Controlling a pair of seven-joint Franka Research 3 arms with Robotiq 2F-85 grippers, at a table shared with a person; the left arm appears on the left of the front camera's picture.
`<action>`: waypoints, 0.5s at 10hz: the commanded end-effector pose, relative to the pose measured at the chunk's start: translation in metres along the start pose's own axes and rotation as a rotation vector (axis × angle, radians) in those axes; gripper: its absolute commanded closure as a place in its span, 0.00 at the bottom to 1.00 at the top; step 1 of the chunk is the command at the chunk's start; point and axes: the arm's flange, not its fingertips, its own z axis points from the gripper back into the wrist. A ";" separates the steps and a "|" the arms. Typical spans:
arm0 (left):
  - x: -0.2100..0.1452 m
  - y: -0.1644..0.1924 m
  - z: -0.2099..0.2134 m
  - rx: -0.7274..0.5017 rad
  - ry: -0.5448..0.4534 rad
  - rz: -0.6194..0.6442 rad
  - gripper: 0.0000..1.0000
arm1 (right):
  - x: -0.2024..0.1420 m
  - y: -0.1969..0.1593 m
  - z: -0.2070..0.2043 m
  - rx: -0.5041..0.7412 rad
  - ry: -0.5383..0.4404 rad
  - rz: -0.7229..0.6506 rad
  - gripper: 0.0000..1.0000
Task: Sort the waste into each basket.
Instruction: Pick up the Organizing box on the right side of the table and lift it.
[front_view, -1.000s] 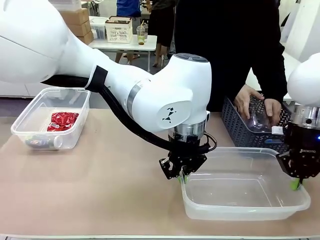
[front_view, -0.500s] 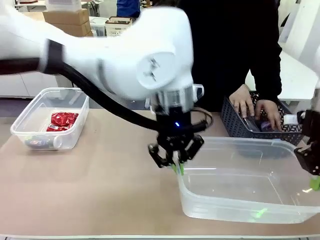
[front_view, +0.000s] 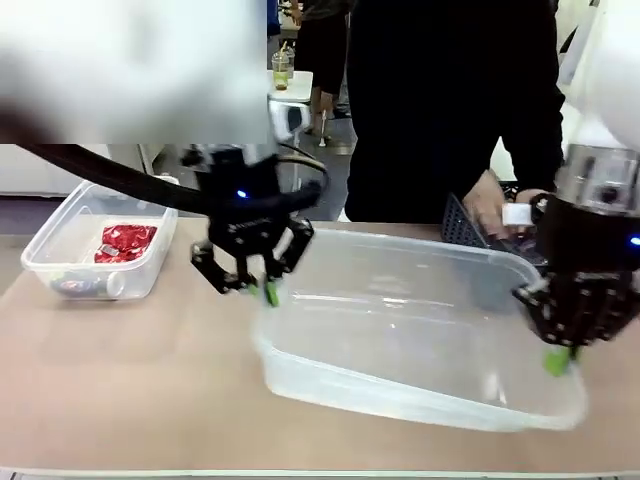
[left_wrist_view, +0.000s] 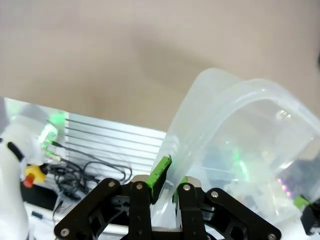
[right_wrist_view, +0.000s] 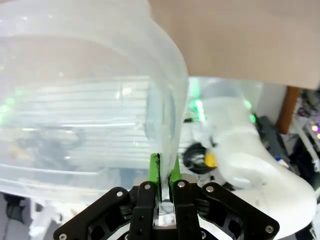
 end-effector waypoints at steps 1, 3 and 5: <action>0.016 0.043 0.016 -0.063 -0.132 0.097 1.00 | 0.033 0.031 0.009 0.106 0.026 -0.084 1.00; 0.027 0.072 0.015 -0.032 -0.200 0.149 1.00 | 0.049 0.042 0.022 0.145 0.013 -0.118 1.00; 0.040 0.083 0.012 -0.049 -0.179 0.106 1.00 | 0.057 0.050 0.028 0.124 0.005 -0.121 1.00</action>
